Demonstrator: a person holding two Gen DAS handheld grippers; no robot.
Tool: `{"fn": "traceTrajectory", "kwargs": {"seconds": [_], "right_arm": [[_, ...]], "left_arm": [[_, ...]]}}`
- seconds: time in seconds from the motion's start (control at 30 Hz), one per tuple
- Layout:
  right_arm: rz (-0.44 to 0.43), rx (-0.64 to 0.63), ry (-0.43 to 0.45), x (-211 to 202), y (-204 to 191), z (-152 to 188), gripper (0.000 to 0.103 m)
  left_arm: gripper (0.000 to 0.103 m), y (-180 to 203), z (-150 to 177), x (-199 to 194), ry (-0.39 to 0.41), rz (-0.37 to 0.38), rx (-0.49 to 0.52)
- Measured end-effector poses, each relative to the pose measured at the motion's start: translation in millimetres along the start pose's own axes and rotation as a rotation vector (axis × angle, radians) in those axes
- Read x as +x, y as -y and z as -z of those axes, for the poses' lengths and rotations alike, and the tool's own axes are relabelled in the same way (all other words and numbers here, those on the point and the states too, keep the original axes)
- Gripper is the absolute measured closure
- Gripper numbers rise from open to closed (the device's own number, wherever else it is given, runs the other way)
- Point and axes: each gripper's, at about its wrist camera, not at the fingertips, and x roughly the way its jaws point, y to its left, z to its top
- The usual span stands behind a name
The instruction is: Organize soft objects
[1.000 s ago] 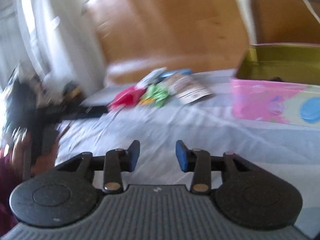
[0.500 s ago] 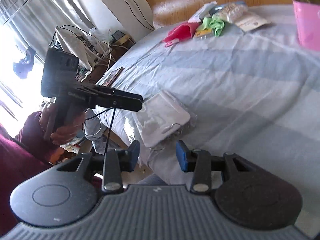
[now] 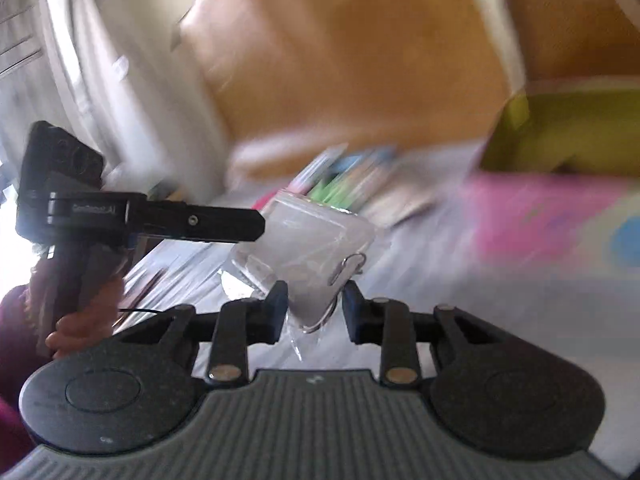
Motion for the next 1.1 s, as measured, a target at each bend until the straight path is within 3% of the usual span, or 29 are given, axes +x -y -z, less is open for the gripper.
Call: {"fn": "traceTrajectory", "kwargs": {"seconds": [0.1, 0.2, 0.37, 0.43, 0.57, 0.67, 0.77, 0.93, 1.03, 1.1], "right_arm": [[0.131, -0.021, 0.110, -24, 27, -24, 0.070], [0.253, 0.006, 0.178, -41, 65, -44, 0.070], [0.401, 0.071, 0.206, -45, 119, -54, 0.065], [0.502, 0.072, 0.213, -39, 123, -55, 0.058], [0.629, 0.114, 0.296, -50, 131, -53, 0.057], [0.566, 0.122, 0.390, -61, 112, -46, 0.057], [0.476, -0.005, 0.387, -42, 71, -46, 0.057], [0.250, -0.153, 0.188, 45, 16, -57, 0.057], [0.195, -0.148, 0.091, 110, 8, -71, 0.053], [0.189, -0.099, 0.036, 150, 16, -81, 0.045]], "left_arm": [[0.036, 27, -38, 51, 0.048, 0.052, 0.053], [0.036, 46, -57, 97, 0.040, 0.090, 0.056], [0.035, 58, -57, 169, -0.028, 0.064, 0.041], [0.035, 56, -49, 178, -0.055, 0.029, 0.030], [0.035, 43, -35, 138, 0.024, 0.019, 0.046], [0.032, 18, -21, 82, 0.112, -0.010, 0.047], [0.031, -21, 4, 29, 0.178, -0.109, 0.021], [0.031, -106, 51, -30, 0.207, -0.278, -0.193], [0.032, -136, 68, -50, 0.236, -0.338, -0.271], [0.032, -144, 75, -55, 0.265, -0.355, -0.272]]}}
